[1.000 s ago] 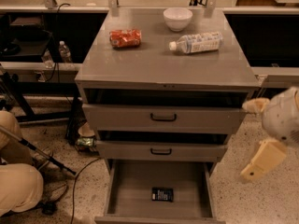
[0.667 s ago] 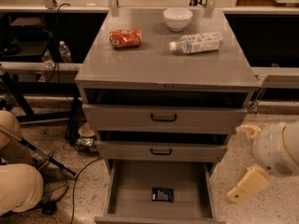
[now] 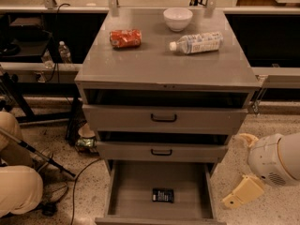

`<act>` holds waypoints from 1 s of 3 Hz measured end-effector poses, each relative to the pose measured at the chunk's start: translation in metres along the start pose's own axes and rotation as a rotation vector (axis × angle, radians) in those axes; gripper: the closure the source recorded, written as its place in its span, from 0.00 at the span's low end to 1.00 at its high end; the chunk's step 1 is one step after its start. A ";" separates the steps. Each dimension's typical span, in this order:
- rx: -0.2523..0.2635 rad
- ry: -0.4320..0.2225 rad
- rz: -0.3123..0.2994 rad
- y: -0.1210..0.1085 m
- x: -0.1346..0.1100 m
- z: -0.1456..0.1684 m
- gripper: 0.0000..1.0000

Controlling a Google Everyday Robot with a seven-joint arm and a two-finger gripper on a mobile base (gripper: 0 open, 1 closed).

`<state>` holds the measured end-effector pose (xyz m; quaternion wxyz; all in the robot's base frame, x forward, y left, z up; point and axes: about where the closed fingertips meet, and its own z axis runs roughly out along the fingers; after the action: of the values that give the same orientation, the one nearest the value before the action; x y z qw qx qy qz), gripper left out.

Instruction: Pick rxbar blueberry from bottom drawer and place on counter

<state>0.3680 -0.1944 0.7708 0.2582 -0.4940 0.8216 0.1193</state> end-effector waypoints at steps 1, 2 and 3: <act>-0.016 -0.048 0.017 0.000 0.004 0.009 0.00; -0.067 -0.125 0.022 0.004 0.012 0.048 0.00; -0.122 -0.187 0.017 0.008 0.025 0.108 0.00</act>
Offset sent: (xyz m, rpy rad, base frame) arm 0.0226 0.0305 -0.1200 0.2838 0.0141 0.0706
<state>0.3848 -0.1611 0.6665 0.3023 -0.4884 0.7893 0.2167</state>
